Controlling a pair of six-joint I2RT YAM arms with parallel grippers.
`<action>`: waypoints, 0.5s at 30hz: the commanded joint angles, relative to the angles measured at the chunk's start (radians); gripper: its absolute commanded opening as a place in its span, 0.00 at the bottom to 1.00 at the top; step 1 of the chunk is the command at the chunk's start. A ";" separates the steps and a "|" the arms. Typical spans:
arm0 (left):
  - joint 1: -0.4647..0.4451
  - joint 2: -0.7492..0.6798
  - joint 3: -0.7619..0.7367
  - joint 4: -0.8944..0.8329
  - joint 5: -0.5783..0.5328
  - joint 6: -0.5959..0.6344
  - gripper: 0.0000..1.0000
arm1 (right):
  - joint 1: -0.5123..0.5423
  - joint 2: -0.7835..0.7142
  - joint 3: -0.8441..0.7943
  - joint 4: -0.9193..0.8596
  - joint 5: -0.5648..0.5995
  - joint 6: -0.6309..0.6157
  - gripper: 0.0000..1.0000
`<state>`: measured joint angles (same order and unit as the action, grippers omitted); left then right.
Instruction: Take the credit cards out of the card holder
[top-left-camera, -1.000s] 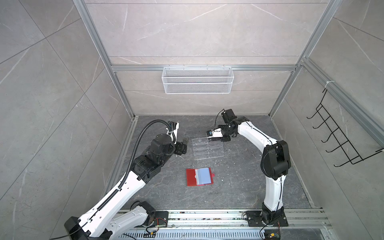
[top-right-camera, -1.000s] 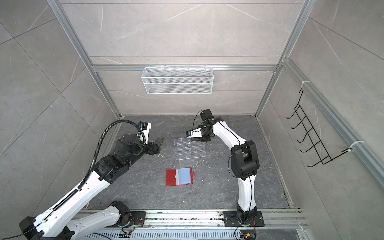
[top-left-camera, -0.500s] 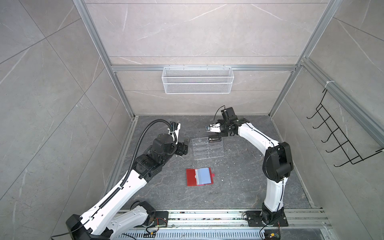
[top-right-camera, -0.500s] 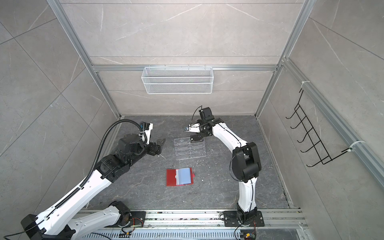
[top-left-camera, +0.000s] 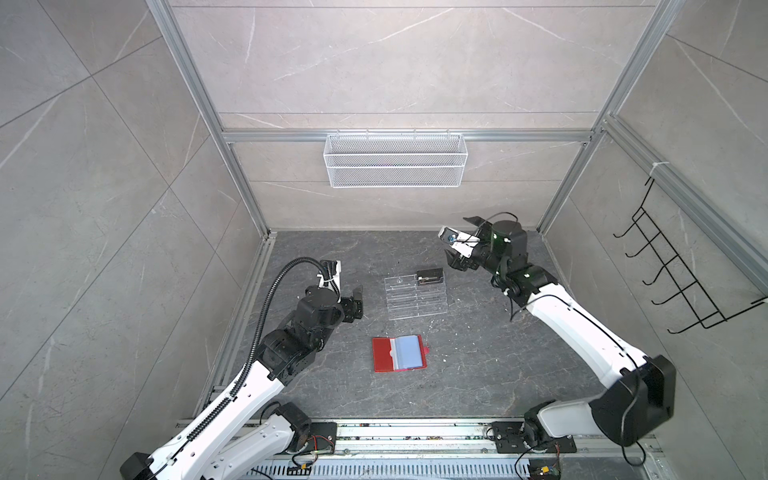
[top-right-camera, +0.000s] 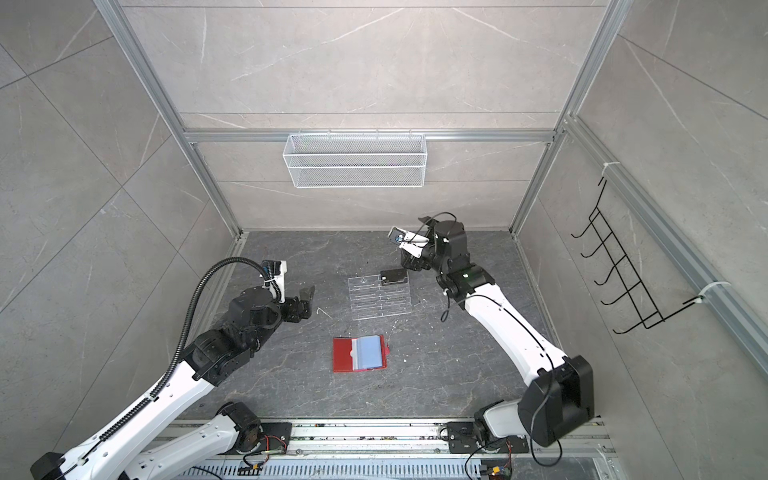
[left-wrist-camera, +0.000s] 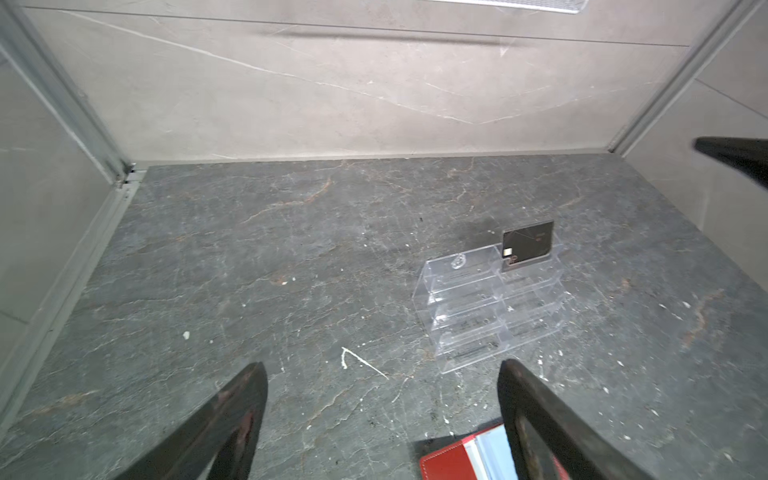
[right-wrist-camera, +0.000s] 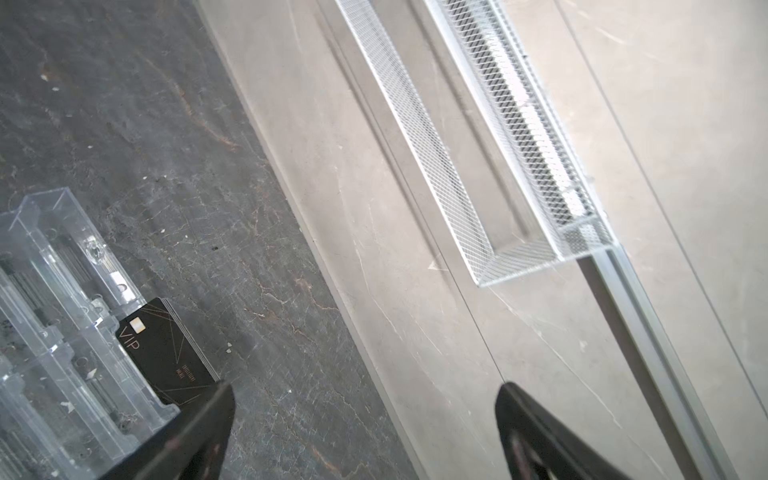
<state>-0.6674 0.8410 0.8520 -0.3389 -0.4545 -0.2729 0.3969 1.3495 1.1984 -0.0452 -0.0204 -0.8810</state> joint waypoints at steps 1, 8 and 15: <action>0.008 -0.037 -0.045 0.059 -0.156 -0.004 0.95 | -0.003 -0.105 -0.114 0.093 0.069 0.178 1.00; 0.103 -0.076 -0.181 0.146 -0.249 -0.001 1.00 | -0.015 -0.331 -0.307 0.127 0.277 0.548 1.00; 0.223 -0.047 -0.352 0.414 -0.303 0.116 1.00 | -0.047 -0.489 -0.469 0.113 0.323 0.776 1.00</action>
<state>-0.4694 0.7864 0.5529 -0.1326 -0.6914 -0.2459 0.3553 0.9062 0.7742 0.0578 0.2634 -0.2607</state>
